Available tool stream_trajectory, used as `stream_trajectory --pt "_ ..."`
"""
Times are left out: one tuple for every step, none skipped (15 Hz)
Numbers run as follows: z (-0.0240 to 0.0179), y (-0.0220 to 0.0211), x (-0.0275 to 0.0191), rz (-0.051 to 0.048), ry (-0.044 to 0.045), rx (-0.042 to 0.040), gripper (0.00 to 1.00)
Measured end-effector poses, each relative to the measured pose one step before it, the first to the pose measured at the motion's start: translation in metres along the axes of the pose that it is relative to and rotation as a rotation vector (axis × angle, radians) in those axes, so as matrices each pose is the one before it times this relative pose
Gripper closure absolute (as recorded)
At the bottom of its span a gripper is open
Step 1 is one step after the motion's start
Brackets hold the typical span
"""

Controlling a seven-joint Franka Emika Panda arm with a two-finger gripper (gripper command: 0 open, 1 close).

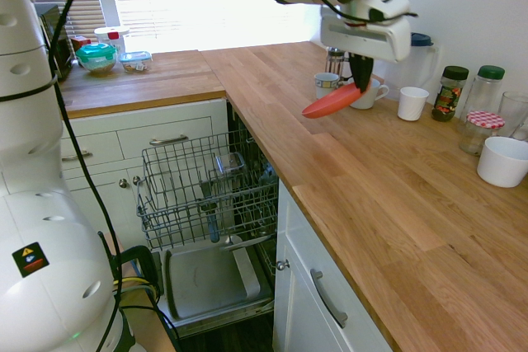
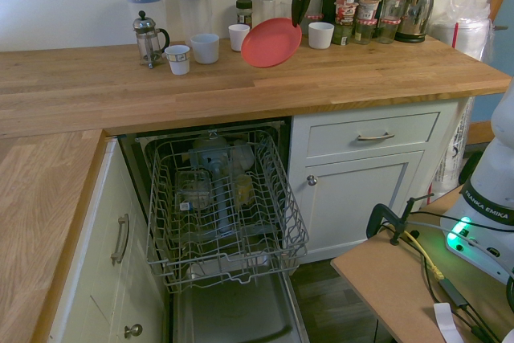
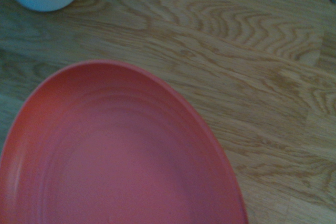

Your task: Put the plate in the dishwasher

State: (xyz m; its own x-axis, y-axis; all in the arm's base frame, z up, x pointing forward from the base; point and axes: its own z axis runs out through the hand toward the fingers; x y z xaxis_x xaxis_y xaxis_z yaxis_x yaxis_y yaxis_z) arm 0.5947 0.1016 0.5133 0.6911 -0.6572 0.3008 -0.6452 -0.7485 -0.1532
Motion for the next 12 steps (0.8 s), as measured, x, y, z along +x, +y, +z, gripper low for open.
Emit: stream_trajectory --pt "-0.01208 -0.01782 -0.02530 -0.06088 0.03949 -0.01775 1.00" --pt "-0.00885 -0.01840 -0.02560 -0.06881 0.03476 -0.01825 1.00" --pt "-0.00644 -0.01639 -0.02151 -0.06704 0.03200 -0.01640 1.00" --pt "-0.00575 -0.01525 -0.01917 -0.06521 0.02951 -0.01693 1.00" --pt "-0.00550 -0.01621 -0.01900 -0.06947 0.03026 -0.01527 1.00" --pt "-0.00571 -0.01649 -0.01838 -0.06641 0.02648 -0.01338 1.00" --pt "-0.00471 -0.01623 -0.01686 -0.06336 0.02327 -0.01203 1.00" --pt "-0.00354 -0.01487 -0.01415 -0.06392 0.02379 -0.01155 1.00" --pt "-0.00261 -0.01212 -0.01064 -0.06070 0.02006 -0.00877 1.00" --pt "-0.00119 -0.00805 -0.00725 -0.05952 0.01332 -0.00797 1.00" --pt "-0.00088 -0.00381 -0.00464 -0.04419 0.00050 -0.00750 1.00" --pt "-0.00026 -0.00124 -0.00286 -0.04574 -0.00672 -0.00957 1.00"
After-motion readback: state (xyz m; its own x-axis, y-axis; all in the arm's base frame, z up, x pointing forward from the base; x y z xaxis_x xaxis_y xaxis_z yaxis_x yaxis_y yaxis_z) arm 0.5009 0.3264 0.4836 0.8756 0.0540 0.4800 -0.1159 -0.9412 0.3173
